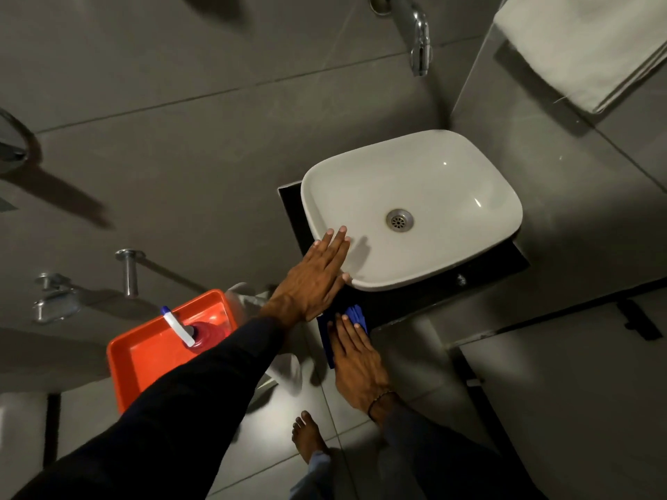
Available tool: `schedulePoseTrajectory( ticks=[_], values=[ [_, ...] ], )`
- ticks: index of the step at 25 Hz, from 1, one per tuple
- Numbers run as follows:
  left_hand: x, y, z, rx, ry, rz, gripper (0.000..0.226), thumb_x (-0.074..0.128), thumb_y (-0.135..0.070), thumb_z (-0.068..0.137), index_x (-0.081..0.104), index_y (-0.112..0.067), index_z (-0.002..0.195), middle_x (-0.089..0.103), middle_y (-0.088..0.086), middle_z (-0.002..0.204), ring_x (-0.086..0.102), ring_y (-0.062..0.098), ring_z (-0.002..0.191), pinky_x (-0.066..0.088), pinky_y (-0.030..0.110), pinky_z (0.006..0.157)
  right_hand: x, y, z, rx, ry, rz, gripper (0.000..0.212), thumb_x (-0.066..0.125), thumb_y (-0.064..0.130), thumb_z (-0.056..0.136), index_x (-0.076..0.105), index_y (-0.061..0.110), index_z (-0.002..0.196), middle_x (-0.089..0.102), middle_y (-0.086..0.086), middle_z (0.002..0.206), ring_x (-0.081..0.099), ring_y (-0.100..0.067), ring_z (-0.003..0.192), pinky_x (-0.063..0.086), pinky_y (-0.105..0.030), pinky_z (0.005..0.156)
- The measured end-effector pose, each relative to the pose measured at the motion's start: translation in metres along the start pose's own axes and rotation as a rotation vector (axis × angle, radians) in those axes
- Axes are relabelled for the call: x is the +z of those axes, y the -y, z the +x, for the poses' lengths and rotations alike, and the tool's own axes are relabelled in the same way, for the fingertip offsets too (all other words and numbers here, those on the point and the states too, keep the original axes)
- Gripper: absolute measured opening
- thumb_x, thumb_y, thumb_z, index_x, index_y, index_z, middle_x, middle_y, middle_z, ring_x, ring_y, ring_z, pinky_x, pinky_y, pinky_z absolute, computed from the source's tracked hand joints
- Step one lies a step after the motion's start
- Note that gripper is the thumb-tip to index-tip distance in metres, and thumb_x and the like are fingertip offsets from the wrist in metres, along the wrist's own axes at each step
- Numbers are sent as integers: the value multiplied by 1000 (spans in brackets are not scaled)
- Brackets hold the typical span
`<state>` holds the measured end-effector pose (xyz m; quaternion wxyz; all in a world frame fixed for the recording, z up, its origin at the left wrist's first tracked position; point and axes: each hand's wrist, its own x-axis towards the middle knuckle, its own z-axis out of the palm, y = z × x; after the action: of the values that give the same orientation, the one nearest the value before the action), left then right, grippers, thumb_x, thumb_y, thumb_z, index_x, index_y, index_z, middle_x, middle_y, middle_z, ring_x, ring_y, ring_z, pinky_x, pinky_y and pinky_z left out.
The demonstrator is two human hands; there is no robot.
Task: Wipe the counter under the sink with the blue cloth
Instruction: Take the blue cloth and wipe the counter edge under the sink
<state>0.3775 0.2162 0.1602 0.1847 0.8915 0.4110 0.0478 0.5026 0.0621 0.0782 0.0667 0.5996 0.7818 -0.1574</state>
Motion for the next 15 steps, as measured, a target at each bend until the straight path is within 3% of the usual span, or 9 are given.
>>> schedulePoseTrajectory(
  ticks=[7, 10, 15],
  values=[
    [8, -10, 19, -155, 61, -10, 69, 26, -41, 108, 1, -8, 163, -10, 7, 173, -18, 26, 158, -4, 45, 130, 0, -33, -5, -78, -63, 217, 74, 47, 23, 98, 9, 11, 160, 8, -6, 170, 1, -22, 158, 8, -42, 129],
    [6, -13, 19, -173, 64, 33, 72, 15, -48, 105, 1, -8, 163, -9, 7, 173, -17, 27, 158, -2, 47, 131, -6, -68, -7, -89, -58, 182, 76, 47, 25, 97, 7, 11, 160, 5, -6, 170, -1, -21, 158, 4, -42, 129],
    [8, -24, 19, -222, 14, 62, 85, 0, -60, 98, 4, -3, 161, -3, 12, 172, -9, 31, 159, 4, 50, 131, -9, -162, -15, -68, -22, 113, 69, 29, 32, 103, -3, 14, 160, -5, -2, 170, -7, -20, 157, 2, -42, 129]
  ],
)
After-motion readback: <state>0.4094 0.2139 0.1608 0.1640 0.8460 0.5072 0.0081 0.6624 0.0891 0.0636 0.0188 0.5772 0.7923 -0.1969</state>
